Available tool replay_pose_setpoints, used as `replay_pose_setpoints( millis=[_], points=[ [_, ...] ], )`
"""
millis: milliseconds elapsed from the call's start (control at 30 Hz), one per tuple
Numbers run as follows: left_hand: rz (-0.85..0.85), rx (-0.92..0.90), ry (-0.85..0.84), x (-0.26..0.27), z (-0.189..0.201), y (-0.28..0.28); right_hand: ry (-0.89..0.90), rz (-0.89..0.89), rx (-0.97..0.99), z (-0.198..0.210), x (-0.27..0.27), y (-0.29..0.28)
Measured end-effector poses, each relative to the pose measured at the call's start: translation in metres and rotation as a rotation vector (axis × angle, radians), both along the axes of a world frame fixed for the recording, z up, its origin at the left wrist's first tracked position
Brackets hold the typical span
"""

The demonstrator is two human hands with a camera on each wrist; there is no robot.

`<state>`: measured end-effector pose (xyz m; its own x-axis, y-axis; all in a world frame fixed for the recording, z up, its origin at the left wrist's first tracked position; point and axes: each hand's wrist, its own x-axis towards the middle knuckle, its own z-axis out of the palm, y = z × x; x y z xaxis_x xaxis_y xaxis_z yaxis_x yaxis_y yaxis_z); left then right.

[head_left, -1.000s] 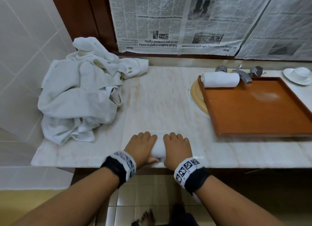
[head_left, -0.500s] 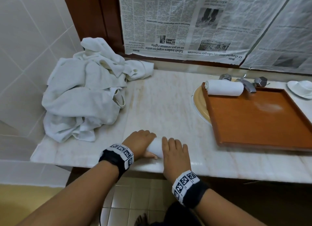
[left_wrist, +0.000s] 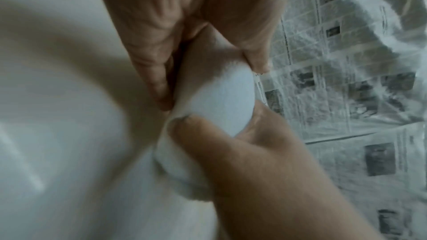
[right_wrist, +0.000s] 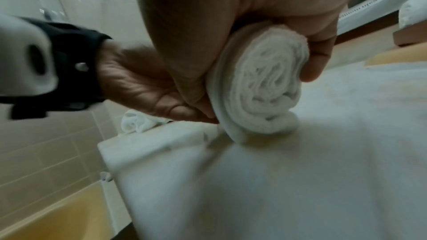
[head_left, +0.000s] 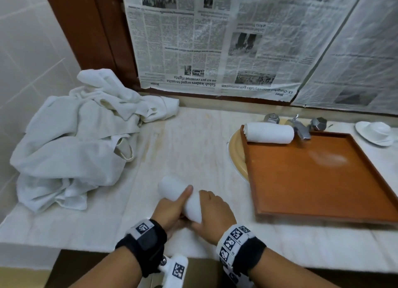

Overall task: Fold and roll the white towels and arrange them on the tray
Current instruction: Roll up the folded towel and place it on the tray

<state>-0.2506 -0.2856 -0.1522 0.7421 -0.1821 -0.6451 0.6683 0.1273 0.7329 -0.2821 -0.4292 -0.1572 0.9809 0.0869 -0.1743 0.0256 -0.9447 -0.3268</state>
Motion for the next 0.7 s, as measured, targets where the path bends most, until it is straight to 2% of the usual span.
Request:
replay_pose_setpoints(
  millis=[67,233,333,400,533,600,700],
  points=[
    [0.100,-0.110,-0.038,0.013,0.015,-0.021,-0.009,-0.014,0.099,0.009,0.004,-0.022],
    [0.135,-0.235,-0.177,0.042,0.059,-0.085,-0.006,-0.005,0.353,0.051,0.019,-0.100],
    [0.026,-0.305,-0.220,0.049,0.077,-0.129,0.055,-0.039,0.453,0.070,0.024,-0.156],
    [-0.091,-0.361,-0.254,0.052,0.085,-0.156,0.186,-0.082,0.589,0.078,0.029,-0.191],
    [-0.225,-0.450,-0.295,0.057,0.089,-0.204,0.417,0.035,0.736,0.089,0.035,-0.249],
    [-0.252,-0.479,-0.301,0.059,0.087,-0.221,0.455,0.047,0.753,0.089,0.037,-0.269],
    [-0.272,-0.474,-0.319,0.066,0.085,-0.237,0.411,0.056,0.705,0.085,0.049,-0.291]
  ],
)
